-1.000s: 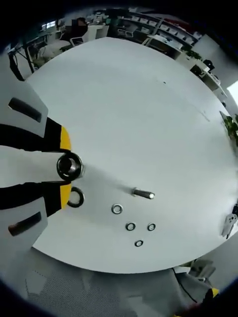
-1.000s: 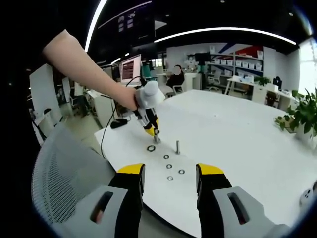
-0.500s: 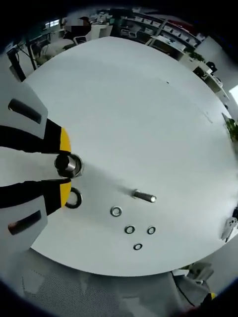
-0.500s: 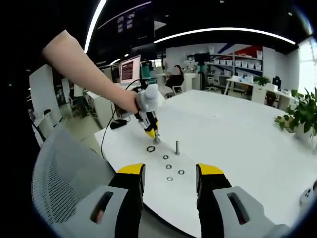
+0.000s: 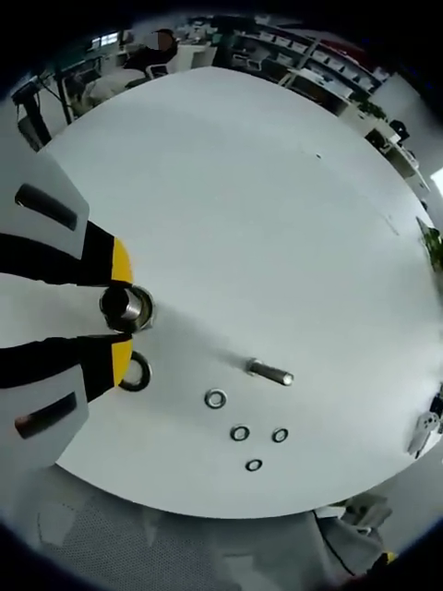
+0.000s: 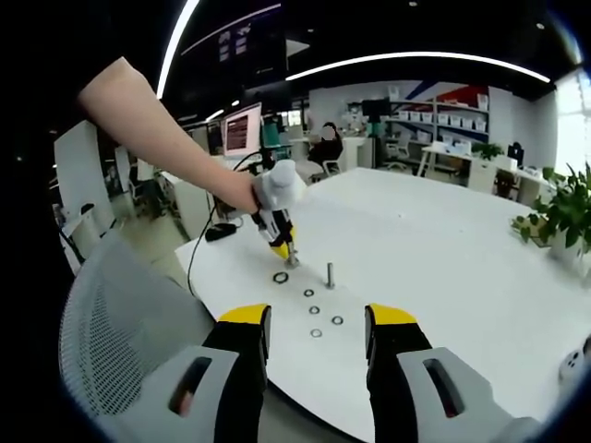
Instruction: Place the washer onto the threaded stud by aligning its center hole with the stud, sliding it down to the base, and recovering from edge contact or off-axis alignment until the washer reaches the visible bottom stop.
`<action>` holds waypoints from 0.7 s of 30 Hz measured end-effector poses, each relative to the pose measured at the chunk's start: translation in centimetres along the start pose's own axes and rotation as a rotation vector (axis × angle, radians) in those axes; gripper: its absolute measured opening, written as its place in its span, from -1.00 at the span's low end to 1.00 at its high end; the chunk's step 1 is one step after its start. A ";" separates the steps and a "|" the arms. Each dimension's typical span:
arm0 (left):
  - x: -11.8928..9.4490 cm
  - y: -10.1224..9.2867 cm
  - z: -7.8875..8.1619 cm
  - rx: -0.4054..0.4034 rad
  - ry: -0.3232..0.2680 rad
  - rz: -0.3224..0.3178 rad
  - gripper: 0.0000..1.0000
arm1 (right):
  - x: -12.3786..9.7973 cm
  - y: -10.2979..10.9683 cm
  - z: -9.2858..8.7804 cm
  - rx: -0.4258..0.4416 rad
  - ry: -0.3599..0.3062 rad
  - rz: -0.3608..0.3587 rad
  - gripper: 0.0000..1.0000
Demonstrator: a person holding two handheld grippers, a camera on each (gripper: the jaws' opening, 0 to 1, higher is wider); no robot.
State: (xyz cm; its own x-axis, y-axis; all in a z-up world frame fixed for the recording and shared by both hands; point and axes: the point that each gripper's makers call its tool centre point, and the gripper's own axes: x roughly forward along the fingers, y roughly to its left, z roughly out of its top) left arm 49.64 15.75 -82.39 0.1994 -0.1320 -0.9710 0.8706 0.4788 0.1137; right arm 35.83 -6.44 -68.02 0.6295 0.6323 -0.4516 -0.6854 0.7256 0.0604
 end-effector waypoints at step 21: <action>0.9 -0.3 -0.1 0.009 0.012 -0.006 -0.59 | -0.1 -0.1 0.0 -0.001 0.002 -0.005 -0.14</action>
State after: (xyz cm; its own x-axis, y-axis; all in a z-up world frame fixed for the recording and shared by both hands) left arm 49.54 15.54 -83.35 0.1885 -0.1241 -0.9742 0.8760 0.4697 0.1096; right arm 35.84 -6.56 -68.04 0.6322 0.6280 -0.4538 -0.6825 0.7286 0.0574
